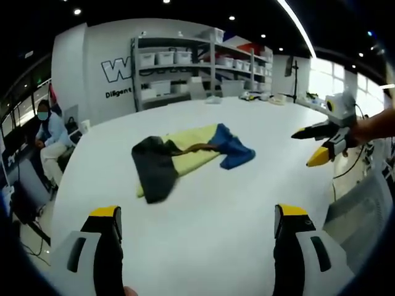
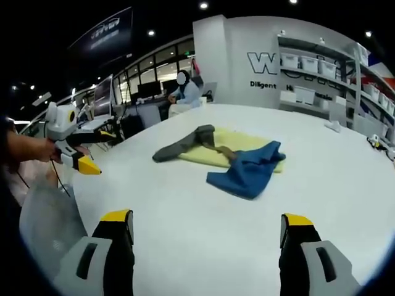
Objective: Fold the garment on the visible template until the final outline fits inside the template.
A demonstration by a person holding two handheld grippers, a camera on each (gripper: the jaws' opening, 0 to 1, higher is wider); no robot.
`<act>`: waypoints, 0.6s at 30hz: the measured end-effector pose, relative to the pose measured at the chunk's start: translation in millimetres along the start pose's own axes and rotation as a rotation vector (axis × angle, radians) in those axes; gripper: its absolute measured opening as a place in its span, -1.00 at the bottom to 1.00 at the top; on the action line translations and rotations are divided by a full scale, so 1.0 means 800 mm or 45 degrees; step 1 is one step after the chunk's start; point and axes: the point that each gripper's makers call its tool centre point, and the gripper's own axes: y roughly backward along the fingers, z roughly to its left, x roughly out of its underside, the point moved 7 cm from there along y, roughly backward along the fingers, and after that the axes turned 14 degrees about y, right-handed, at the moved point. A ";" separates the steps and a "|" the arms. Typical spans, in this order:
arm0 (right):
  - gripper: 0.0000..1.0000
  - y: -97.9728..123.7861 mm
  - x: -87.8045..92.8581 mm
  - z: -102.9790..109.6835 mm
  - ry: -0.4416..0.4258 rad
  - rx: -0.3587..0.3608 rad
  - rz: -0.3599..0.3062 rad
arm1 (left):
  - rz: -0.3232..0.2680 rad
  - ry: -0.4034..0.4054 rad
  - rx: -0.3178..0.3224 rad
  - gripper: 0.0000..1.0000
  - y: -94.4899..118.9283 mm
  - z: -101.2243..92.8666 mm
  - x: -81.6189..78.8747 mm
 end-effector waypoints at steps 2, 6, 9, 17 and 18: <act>0.96 -0.002 -0.001 -0.002 -0.001 -0.001 -0.003 | 0.000 0.002 0.001 0.98 -0.002 0.001 -0.002; 0.95 -0.006 -0.004 -0.006 -0.002 -0.002 -0.007 | 0.004 -0.002 -0.001 0.98 -0.006 0.003 -0.006; 0.94 -0.009 -0.005 -0.009 -0.005 -0.001 -0.008 | 0.009 -0.007 0.001 0.97 -0.009 0.004 -0.009; 0.92 -0.016 -0.006 -0.013 0.014 -0.012 0.004 | 0.021 -0.005 -0.001 0.96 -0.019 0.008 -0.011; 0.92 -0.016 -0.005 -0.013 0.011 -0.016 0.010 | 0.022 -0.003 0.000 0.96 -0.020 0.008 -0.011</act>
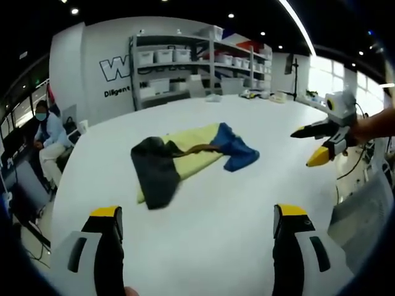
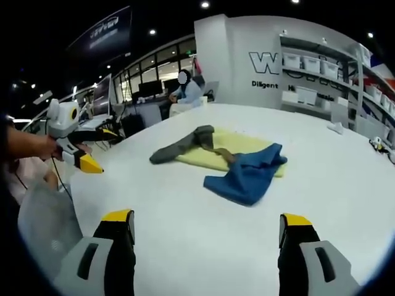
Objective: Fold the garment on the visible template until the final outline fits inside the template.
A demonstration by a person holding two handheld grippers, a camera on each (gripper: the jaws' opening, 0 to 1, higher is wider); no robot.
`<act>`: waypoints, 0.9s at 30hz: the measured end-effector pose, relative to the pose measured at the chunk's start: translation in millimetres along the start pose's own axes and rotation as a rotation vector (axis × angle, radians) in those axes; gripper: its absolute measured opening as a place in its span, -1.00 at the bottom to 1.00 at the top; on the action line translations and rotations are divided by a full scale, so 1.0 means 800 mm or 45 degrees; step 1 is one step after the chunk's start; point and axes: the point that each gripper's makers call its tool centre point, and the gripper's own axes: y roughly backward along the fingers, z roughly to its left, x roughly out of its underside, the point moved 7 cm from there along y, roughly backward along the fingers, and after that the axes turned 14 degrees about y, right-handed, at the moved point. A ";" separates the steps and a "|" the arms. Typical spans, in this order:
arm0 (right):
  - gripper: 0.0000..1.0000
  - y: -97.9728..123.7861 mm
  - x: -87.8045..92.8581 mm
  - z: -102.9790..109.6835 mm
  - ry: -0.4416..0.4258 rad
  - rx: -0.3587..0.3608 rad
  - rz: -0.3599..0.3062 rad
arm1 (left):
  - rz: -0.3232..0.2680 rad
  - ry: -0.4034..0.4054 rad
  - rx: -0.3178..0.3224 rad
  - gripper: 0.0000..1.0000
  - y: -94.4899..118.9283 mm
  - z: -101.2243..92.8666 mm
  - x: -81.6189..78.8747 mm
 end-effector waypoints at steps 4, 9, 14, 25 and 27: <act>0.91 -0.003 -0.001 -0.003 0.008 -0.001 -0.001 | 0.004 -0.006 0.005 0.95 -0.004 0.000 -0.001; 0.91 -0.005 -0.003 -0.005 0.012 0.000 0.008 | 0.002 -0.003 0.011 0.95 -0.007 0.001 -0.003; 0.87 -0.008 -0.012 -0.011 0.037 0.009 -0.001 | 0.012 -0.015 0.013 0.94 -0.012 0.005 -0.003; 0.58 -0.032 -0.024 -0.024 0.123 -0.009 0.028 | 0.025 -0.029 0.021 0.89 -0.019 0.009 -0.003; 0.55 -0.037 -0.024 -0.025 0.129 -0.009 0.036 | 0.028 -0.038 0.020 0.87 -0.023 0.011 -0.004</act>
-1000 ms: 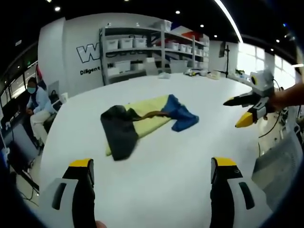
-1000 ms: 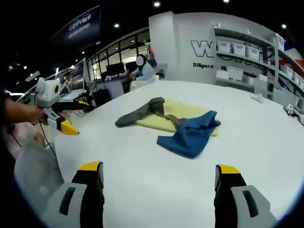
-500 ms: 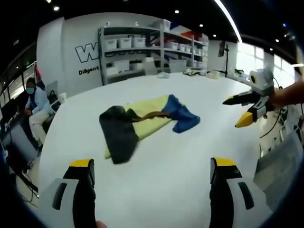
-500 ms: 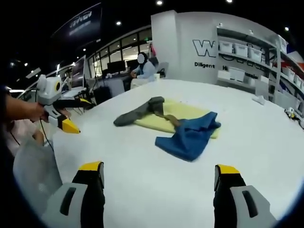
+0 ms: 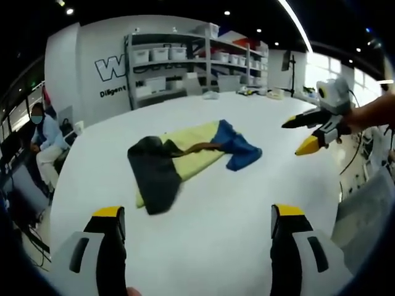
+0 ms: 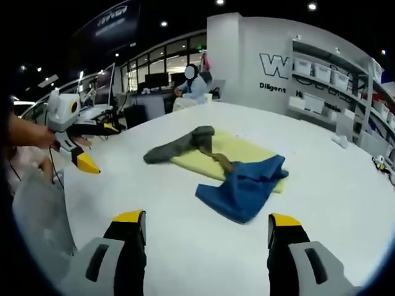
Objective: Fold the garment on the visible template until the final outline fits inside the template.
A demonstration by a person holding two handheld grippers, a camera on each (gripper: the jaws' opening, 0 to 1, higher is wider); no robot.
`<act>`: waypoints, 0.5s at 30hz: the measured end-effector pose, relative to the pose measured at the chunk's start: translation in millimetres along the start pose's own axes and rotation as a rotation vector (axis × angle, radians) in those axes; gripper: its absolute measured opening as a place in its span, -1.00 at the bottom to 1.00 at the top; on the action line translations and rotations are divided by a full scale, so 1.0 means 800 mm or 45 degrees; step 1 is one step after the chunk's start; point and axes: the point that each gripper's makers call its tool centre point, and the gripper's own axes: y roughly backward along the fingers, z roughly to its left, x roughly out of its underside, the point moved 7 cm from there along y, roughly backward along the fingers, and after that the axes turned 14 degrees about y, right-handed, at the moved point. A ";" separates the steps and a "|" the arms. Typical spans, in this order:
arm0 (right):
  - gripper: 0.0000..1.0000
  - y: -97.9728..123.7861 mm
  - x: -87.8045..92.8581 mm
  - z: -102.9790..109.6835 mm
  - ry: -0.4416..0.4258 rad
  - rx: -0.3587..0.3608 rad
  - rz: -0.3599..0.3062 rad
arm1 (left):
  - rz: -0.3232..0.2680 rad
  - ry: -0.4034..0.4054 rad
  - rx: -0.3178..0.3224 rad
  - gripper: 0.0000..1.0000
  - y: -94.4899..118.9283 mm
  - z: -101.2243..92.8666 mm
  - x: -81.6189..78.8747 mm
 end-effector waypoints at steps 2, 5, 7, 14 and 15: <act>0.51 -0.006 -0.001 -0.001 -0.007 -0.001 0.001 | 0.002 -0.002 0.003 0.86 -0.004 0.002 -0.001; 0.45 -0.015 -0.003 -0.001 -0.016 -0.002 0.003 | 0.012 -0.011 0.006 0.83 -0.011 0.004 -0.002; 0.42 -0.020 -0.004 -0.001 -0.011 -0.008 0.007 | 0.018 -0.015 0.013 0.81 -0.017 0.006 -0.003; 0.24 -0.038 -0.007 -0.013 0.027 -0.016 0.023 | 0.043 -0.061 0.032 0.69 -0.038 0.011 -0.010; 0.22 -0.040 -0.007 -0.015 0.025 -0.016 0.023 | 0.044 -0.065 0.034 0.68 -0.040 0.012 -0.011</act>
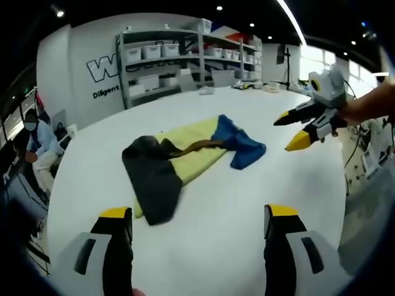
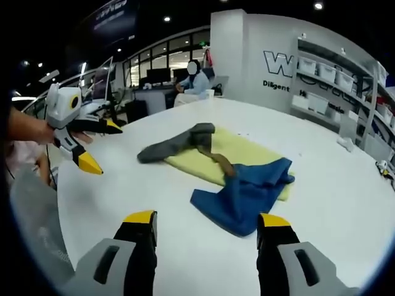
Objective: Fold the garment on the visible template until the final outline fits inside the template.
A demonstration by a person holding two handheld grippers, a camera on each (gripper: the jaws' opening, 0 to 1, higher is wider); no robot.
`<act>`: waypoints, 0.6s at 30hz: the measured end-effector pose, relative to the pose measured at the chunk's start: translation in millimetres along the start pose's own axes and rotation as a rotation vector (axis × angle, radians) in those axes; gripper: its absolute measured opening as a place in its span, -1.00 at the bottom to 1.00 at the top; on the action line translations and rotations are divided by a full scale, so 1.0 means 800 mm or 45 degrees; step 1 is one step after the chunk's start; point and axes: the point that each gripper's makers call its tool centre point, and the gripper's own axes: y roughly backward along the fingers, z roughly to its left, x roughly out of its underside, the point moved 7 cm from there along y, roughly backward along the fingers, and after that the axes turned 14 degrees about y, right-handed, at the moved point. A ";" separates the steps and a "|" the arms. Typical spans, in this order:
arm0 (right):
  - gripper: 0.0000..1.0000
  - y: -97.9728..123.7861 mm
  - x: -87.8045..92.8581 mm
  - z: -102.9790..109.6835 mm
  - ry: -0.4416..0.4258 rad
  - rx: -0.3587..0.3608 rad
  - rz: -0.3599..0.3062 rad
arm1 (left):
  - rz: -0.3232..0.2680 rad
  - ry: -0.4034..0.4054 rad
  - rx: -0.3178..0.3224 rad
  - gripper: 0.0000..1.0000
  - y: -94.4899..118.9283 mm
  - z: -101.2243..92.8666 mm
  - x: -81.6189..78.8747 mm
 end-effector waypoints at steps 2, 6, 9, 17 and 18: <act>0.19 -0.005 -0.001 -0.004 0.002 0.004 0.002 | 0.000 -0.009 0.000 0.65 -0.005 0.002 -0.003; 0.12 -0.018 -0.001 -0.008 0.014 -0.007 0.017 | 0.004 -0.037 0.006 0.57 -0.018 0.007 -0.010; 0.07 -0.027 -0.002 -0.010 0.020 -0.013 0.027 | 0.014 -0.043 0.011 0.49 -0.029 0.011 -0.015; -0.06 -0.054 -0.001 -0.016 0.035 -0.024 0.056 | 0.037 -0.067 0.025 0.34 -0.058 0.015 -0.020; -0.09 -0.060 -0.001 -0.018 0.044 -0.023 0.062 | 0.044 -0.073 0.032 0.33 -0.065 0.016 -0.021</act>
